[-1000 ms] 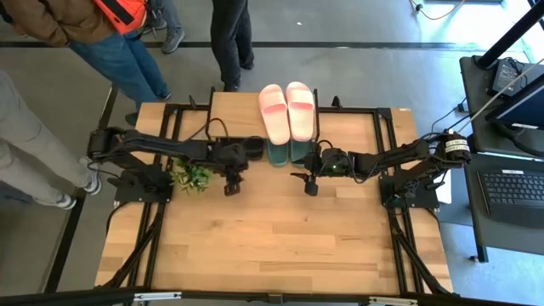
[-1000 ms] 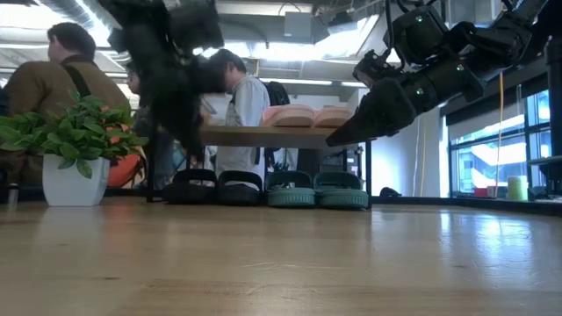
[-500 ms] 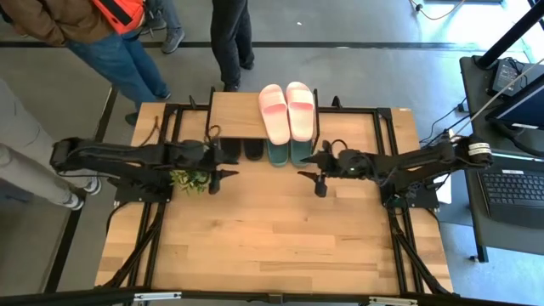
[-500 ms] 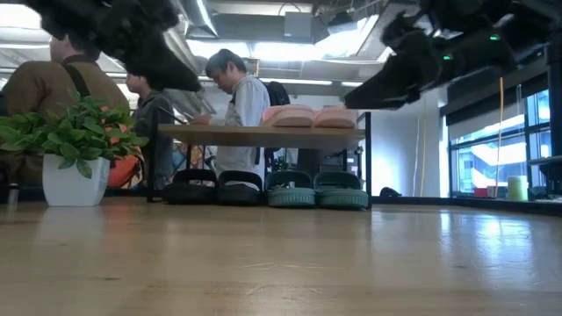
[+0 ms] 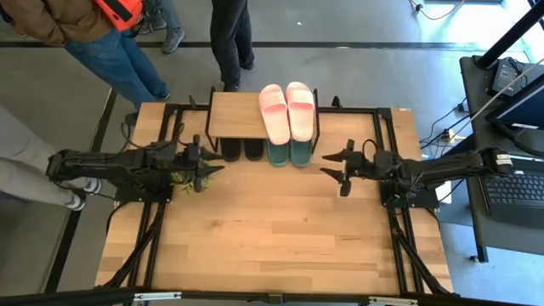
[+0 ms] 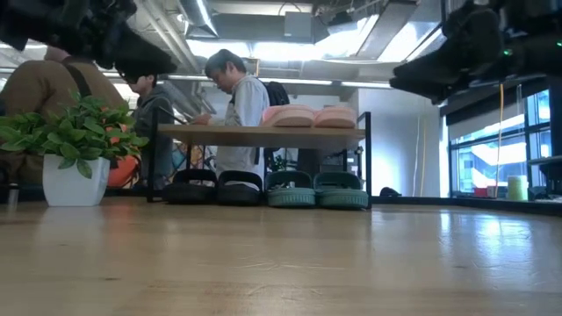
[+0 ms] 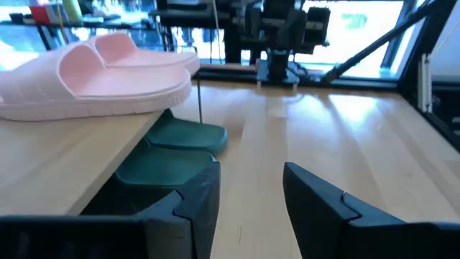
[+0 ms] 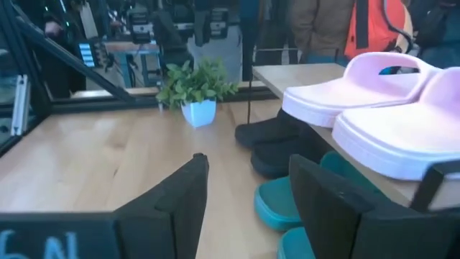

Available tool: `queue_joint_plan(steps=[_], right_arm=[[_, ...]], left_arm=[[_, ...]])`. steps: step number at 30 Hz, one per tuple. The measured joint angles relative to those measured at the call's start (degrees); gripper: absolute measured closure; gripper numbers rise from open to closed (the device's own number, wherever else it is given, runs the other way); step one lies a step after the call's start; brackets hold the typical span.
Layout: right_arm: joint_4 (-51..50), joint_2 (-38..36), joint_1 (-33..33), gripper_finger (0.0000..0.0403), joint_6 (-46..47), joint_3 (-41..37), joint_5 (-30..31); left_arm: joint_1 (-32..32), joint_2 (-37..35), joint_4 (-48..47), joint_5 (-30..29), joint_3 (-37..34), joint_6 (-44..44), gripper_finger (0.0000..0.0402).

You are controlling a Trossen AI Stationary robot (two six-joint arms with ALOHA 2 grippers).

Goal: Pick and place slides into the shelf
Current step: Return to Home Position

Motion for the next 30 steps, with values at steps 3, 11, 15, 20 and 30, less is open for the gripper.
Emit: queue_joint_plan(steps=[3, 11, 15, 20, 30], right_arm=[[-0.1, -3.96, 0.0, 0.0206, 0.63, -2.98, -0.02], [0.04, -13.19, 0.0, 0.0206, 3.01, -8.66, -0.06], [0.0, -17.67, 0.0, 0.0206, 3.03, -10.69, -0.09], [-2.11, -21.66, 0.0, 0.0206, 2.97, -11.31, -1.15], [-5.1, -25.04, 0.0, 0.0206, 2.99, -11.31, -2.36]], left_arm=[[0.0, -3.72, 0.64, 0.01, -1.92, -0.02, 0.0256], [0.0, -11.55, 0.16, -0.05, -5.95, -0.01, 0.0256], [0.0, -15.82, 0.12, -0.05, -8.74, -0.85, 0.0256], [0.0, -20.86, -0.43, -0.05, -11.1, -0.84, 0.0256], [0.0, -27.78, -4.02, -1.17, -13.95, -1.55, 0.0256]])
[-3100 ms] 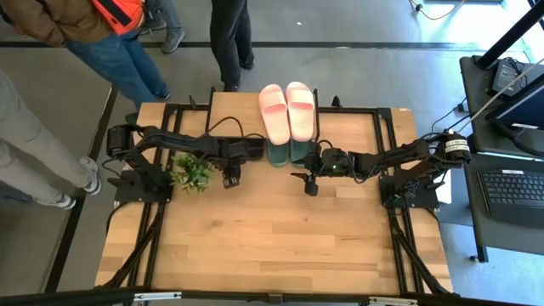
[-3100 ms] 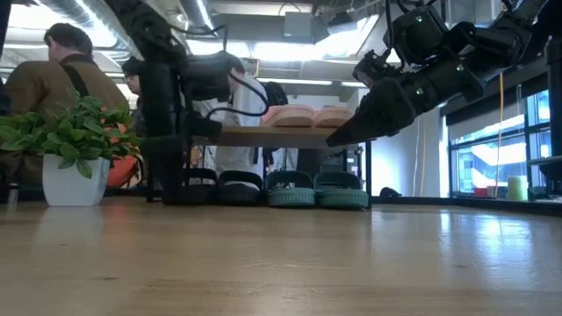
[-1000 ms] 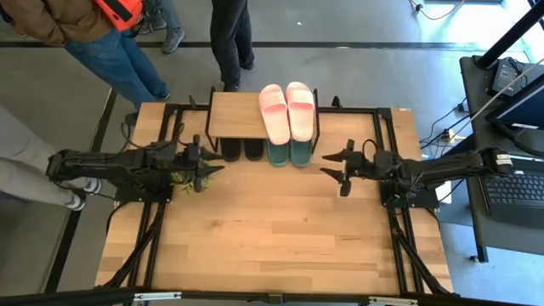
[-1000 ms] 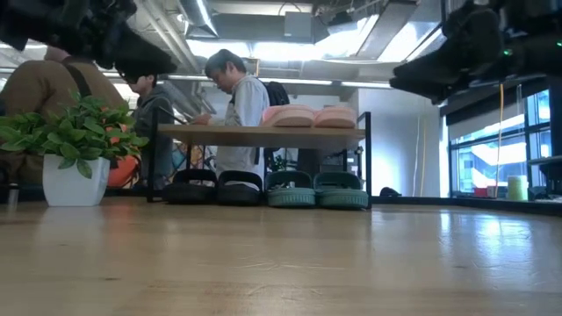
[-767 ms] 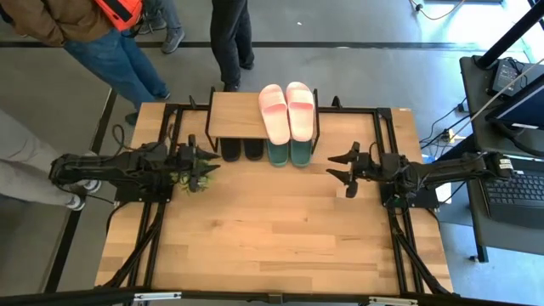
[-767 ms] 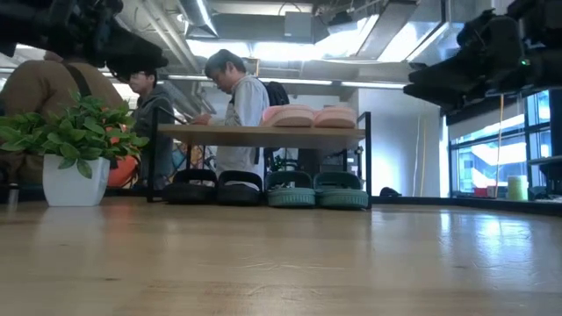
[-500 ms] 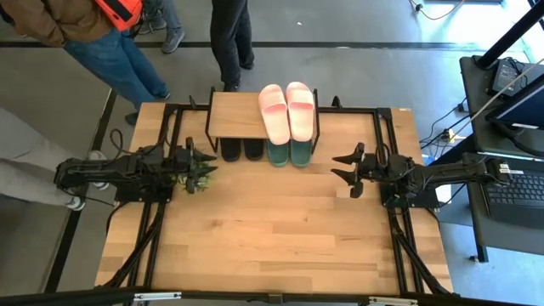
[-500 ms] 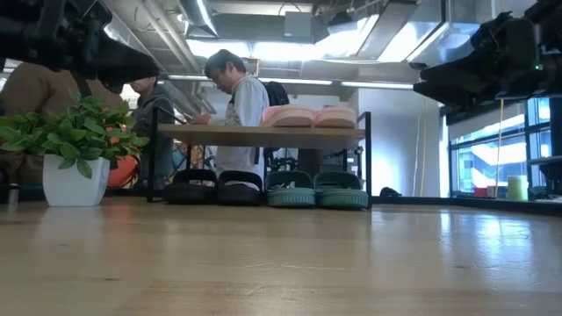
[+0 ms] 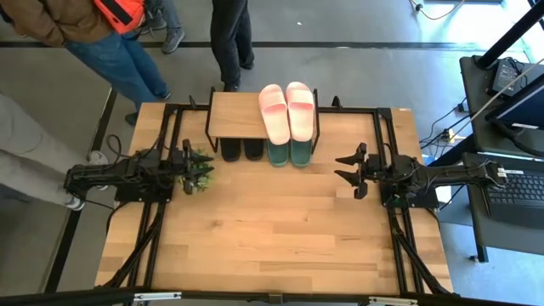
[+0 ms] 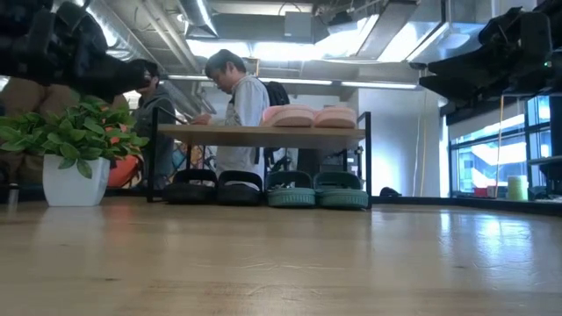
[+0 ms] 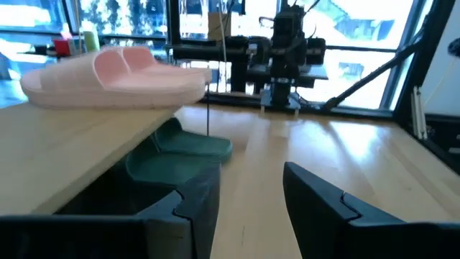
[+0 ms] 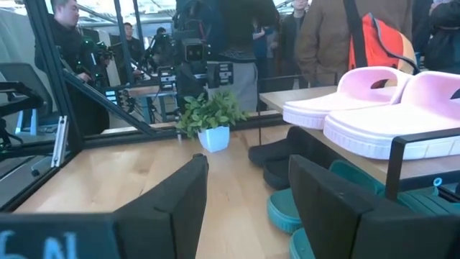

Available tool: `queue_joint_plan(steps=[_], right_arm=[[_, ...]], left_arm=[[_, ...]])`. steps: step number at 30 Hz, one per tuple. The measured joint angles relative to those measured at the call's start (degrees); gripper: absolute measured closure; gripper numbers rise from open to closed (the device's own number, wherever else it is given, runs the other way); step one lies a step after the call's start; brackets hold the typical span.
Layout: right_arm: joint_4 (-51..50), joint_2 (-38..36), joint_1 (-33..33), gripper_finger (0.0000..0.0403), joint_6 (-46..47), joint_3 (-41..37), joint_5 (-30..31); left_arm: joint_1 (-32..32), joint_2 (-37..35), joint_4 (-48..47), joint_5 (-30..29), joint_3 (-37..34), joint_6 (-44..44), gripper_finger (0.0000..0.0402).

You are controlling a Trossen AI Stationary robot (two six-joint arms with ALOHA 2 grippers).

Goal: Pick and place slides into the shelf
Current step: Return to Home Position

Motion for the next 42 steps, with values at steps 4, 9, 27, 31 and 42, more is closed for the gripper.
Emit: queue_joint_plan(steps=[4, 9, 27, 31, 42], right_arm=[[-0.05, -0.1, 0.0, 0.0206, 0.0, 0.0, 0.02], [-0.06, -0.09, 0.0, 0.0206, 0.02, 0.0, 0.04], [-0.12, -0.08, 0.0, 0.0206, 1.62, 0.02, 0.29], [-0.12, -0.08, 0.0, 0.0206, 1.6, 0.02, 0.33], [-0.13, -0.06, 0.0, 0.0206, 1.57, 0.02, 0.31]], left_arm=[[0.0, 0.0, 0.12, -0.94, -1.05, -0.8, 0.0256], [0.0, 0.0, 0.93, -1.52, -1.37, -0.74, 0.0256], [0.0, 0.04, 3.7, -3.52, -1.37, 0.42, 0.0256], [0.0, 0.02, 7.75, -4.77, -2.97, 1.05, 0.0256], [-0.01, 0.04, 9.35, -5.2, -4.34, 2.4, 0.0256]])
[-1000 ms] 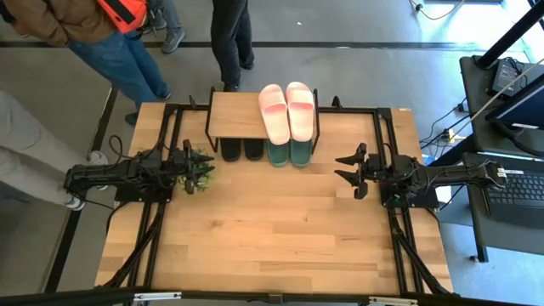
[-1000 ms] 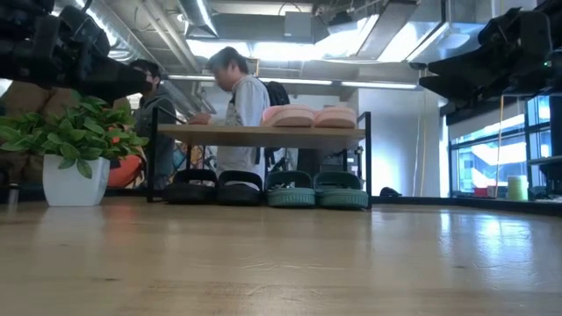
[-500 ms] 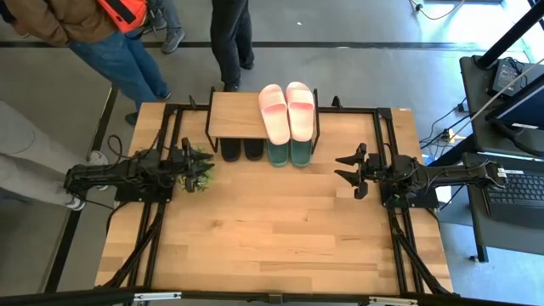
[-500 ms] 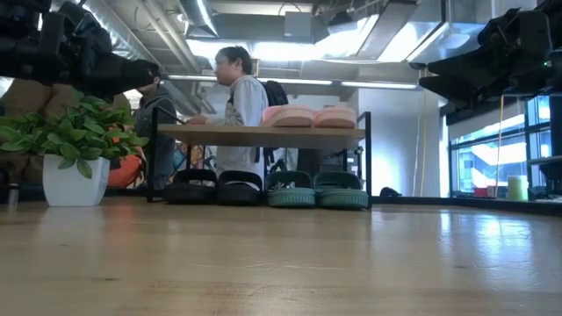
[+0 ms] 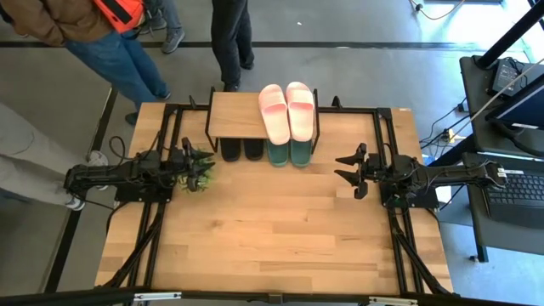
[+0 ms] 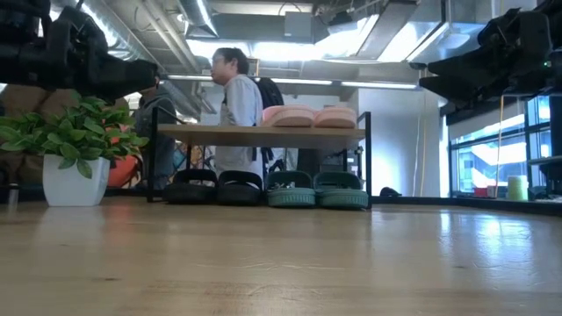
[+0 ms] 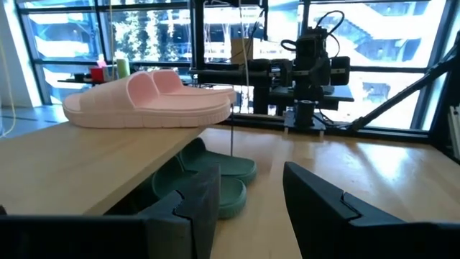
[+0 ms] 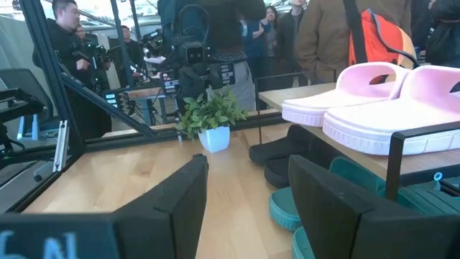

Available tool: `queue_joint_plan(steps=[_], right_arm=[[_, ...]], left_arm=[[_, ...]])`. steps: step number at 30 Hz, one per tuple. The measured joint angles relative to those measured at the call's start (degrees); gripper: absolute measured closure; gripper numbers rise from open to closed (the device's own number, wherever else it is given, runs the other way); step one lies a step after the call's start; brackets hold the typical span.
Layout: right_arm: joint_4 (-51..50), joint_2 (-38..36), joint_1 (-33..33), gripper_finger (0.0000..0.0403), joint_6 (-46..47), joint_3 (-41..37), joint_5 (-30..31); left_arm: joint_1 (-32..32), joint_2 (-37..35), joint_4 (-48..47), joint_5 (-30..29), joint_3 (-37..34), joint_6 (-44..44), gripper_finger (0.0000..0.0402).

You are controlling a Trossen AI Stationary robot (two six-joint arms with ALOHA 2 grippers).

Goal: Pick and place slides into the shelf
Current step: Return to Home Position

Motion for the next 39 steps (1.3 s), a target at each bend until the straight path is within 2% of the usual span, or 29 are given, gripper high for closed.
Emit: queue_joint_plan(steps=[13, 20, 26, 39], right_arm=[[-3.9, -0.02, 0.0, 0.0206, -4.63, 0.0, 0.07], [-6.79, -1.18, -0.02, 0.0206, -4.5, 0.0, 2.94], [-8.81, -5.24, -0.02, 0.0206, -4.57, 0.0, 3.1], [-19.96, -15.72, -0.02, 0.0206, -4.35, 0.0, 3.08]], left_arm=[[0.01, 0.0, 0.04, -1.09, 0.0, 1.55, 0.0256], [-0.02, 0.0, 0.04, -1.03, 0.0, 1.55, 0.0256], [0.01, 0.0, 0.04, -1.03, 0.0, 1.55, 0.0256], [-0.02, 0.0, 0.04, -1.03, 0.0, 1.58, 0.0256]])
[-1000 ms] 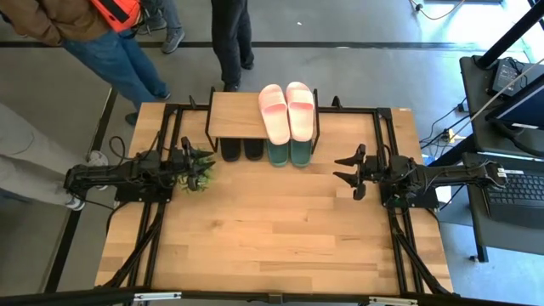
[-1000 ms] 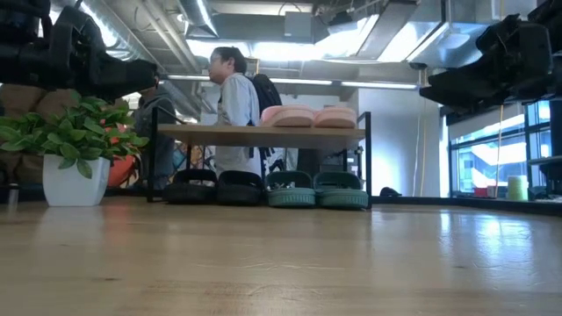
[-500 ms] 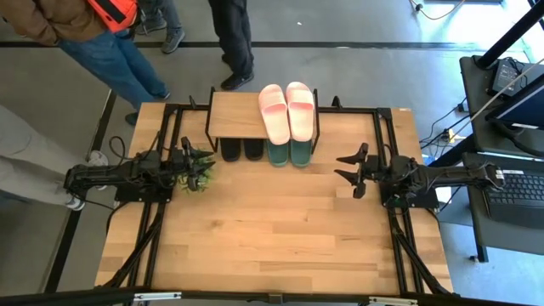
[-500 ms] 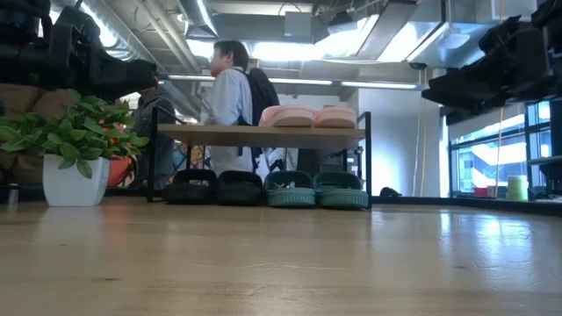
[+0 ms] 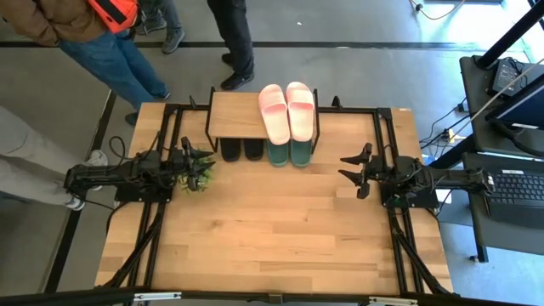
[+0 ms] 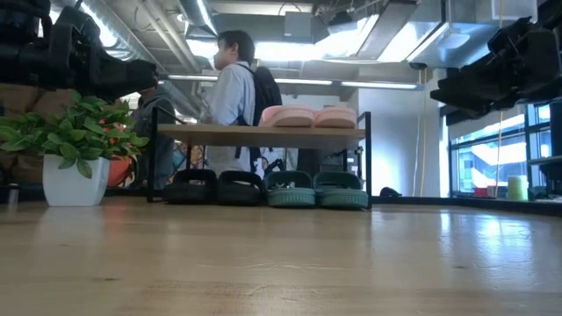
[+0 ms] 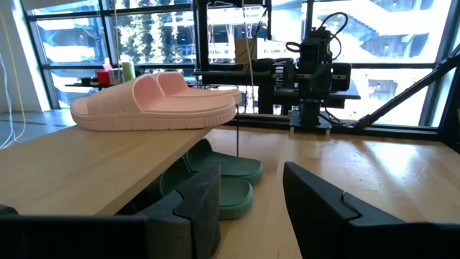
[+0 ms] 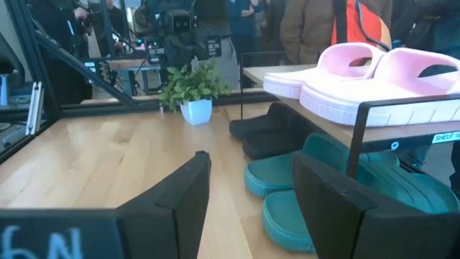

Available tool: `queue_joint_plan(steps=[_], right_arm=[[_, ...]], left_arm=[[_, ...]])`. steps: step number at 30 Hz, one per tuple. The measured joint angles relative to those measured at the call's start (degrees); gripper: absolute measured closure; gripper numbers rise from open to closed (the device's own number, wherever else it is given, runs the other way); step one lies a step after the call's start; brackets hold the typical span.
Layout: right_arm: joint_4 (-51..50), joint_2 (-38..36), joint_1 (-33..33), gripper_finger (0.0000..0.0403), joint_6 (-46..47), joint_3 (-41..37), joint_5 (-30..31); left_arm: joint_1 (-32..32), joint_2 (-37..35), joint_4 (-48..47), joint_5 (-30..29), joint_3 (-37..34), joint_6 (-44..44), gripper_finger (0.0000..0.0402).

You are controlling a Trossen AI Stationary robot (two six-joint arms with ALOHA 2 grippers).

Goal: Pick and place slides into the shelf
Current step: Return to Home Position

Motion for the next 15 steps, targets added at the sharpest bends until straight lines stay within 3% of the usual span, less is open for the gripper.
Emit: queue_joint_plan(steps=[15], right_arm=[[0.15, -2.16, 0.0, 0.0206, -3.2, 0.0, -0.06]], left_arm=[[0.01, -0.02, 0.02, 0.0, 0.0, 0.0, 0.0256]])
